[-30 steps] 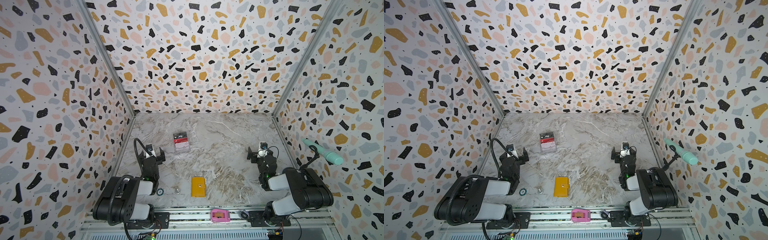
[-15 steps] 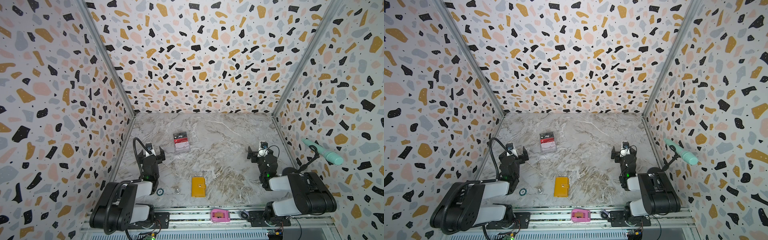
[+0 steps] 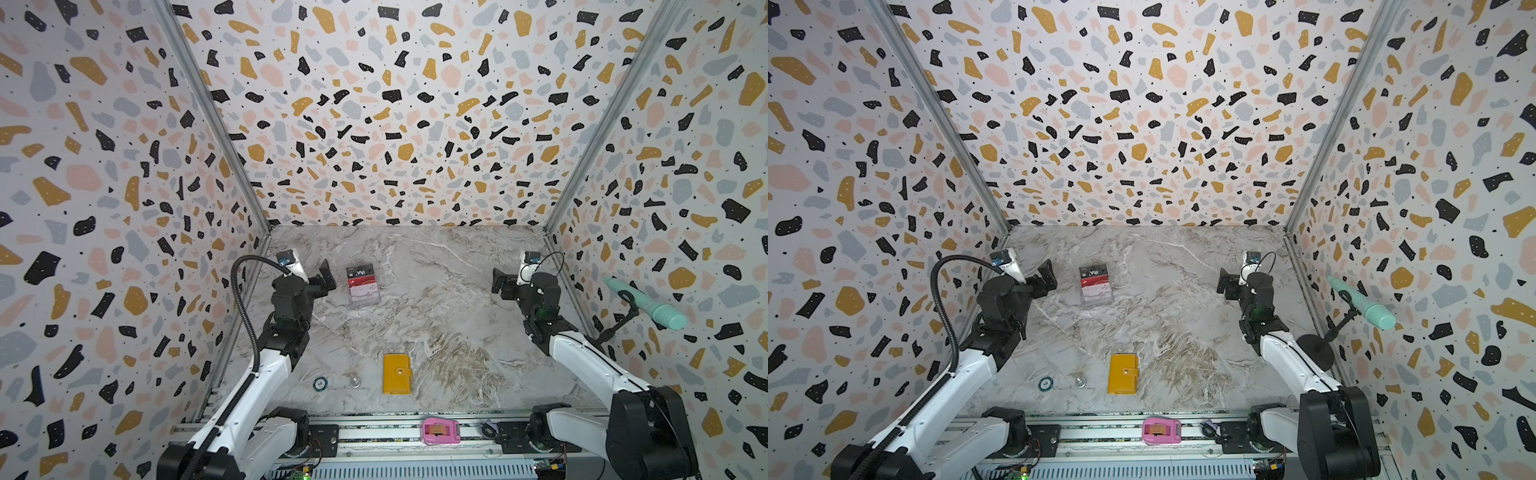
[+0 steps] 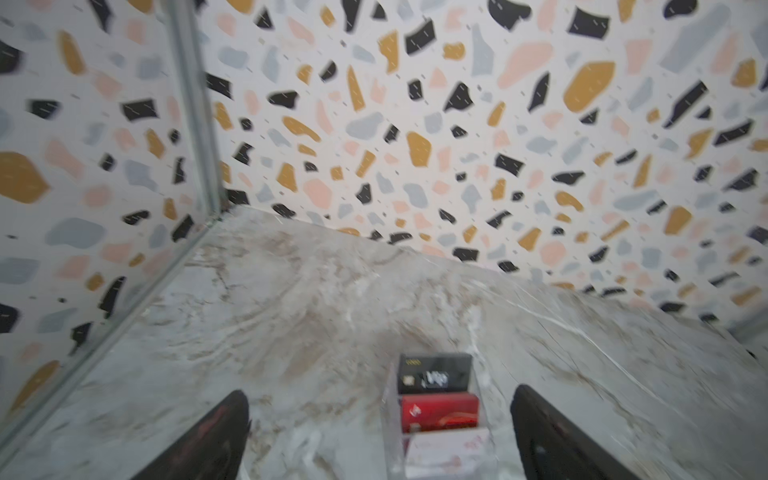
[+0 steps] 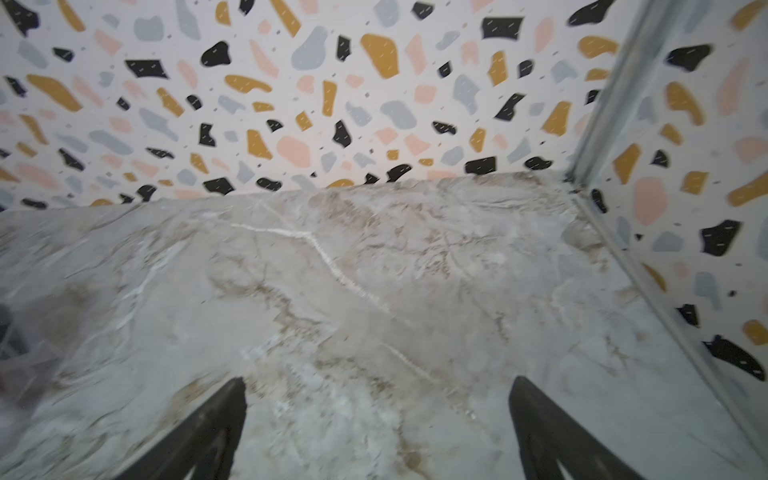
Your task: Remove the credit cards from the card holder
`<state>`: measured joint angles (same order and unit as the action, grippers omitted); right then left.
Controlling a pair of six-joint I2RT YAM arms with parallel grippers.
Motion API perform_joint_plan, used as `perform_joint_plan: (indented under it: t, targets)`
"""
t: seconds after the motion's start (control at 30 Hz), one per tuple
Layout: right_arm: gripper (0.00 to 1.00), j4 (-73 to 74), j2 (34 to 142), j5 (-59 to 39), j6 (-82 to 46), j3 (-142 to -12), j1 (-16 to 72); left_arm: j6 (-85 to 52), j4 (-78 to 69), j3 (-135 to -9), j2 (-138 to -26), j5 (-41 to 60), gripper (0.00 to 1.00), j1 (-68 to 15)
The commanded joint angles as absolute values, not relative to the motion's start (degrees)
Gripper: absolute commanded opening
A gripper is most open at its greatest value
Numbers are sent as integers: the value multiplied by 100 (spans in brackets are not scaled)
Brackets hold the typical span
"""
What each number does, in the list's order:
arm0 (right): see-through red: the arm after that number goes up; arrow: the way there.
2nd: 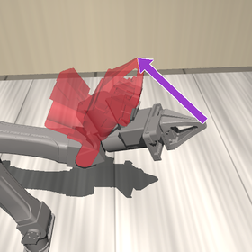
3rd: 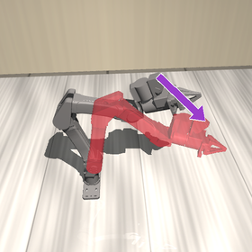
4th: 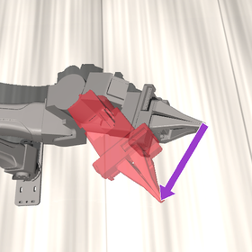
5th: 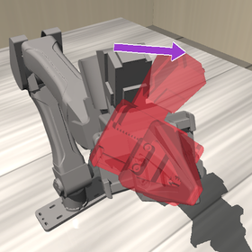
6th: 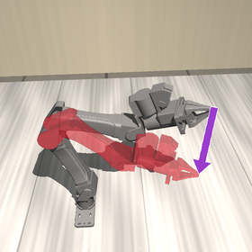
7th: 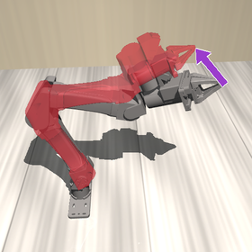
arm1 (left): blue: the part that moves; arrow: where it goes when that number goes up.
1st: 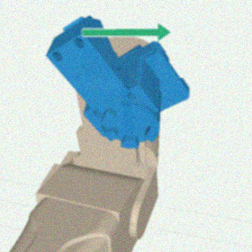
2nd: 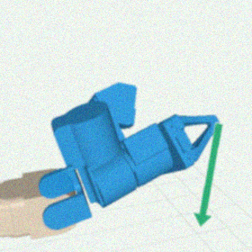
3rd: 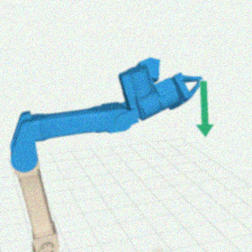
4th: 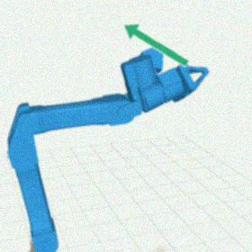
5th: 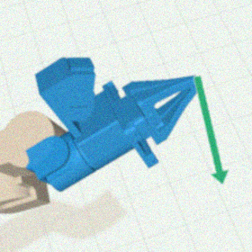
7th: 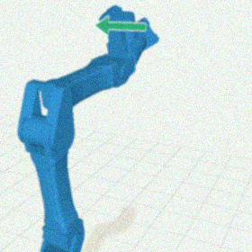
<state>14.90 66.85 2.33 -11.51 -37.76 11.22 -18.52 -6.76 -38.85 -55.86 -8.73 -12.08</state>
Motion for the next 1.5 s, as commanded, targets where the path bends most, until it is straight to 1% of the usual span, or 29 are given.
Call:
perform_joint_plan:
  t: [0.0,0.17,0.23,0.33,0.47,0.7,0.77,0.87,1.07,1.2,1.27,1.33,1.47]
  targets:
    - [99,-306,6505,-379,-1569,-4209,1424,-2105,1133,-4315,-5666,192,98,-1633]
    - [99,-942,6149,-1447,-1853,-4267,1686,-2428,1853,-4341,-5597,482,93,-2565]
    - [98,-1169,6028,-1786,-1851,-4247,1853,-2641,1984,-4218,-5511,573,90,-2803]
    - [95,-1576,5972,-2206,-1779,-4228,2085,-3028,1962,-3947,-5342,721,86,-3148]
    - [89,-1726,5976,-2641,-1876,-4067,2361,-3533,1792,-3538,-5111,739,81,-3568]
    - [78,-1428,6055,-2751,-2203,-3625,3028,-4504,751,-2487,-5026,815,71,-4277]
    - [76,-1353,6078,-2752,-2287,-3529,3162,-4710,570,-2333,-5033,668,67,-4486]
    - [72,-1157,6146,-2751,-2469,-3368,3370,-4778,664,-2294,-5124,344,66,-4702]
    - [65,-632,6518,-2734,-2874,-3096,3798,-4913,695,-2214,-5506,150,58,-4847]
    - [62,-271,6818,-2657,-3108,-3048,4111,-4942,800,-2275,-5794,63,55,-4896]
    - [60,-149,6979,-2621,-3176,-3058,4251,-4974,818,-2294,-5898,70,55,-4911]
    - [56,-75,7142,-2606,-3226,-3090,4364,-5012,808,-2285,-5982,117,53,-4922]
    - [54,138,7394,-2597,-3380,-3067,4572,-5027,752,-2234,-6081,261,49,-4980]
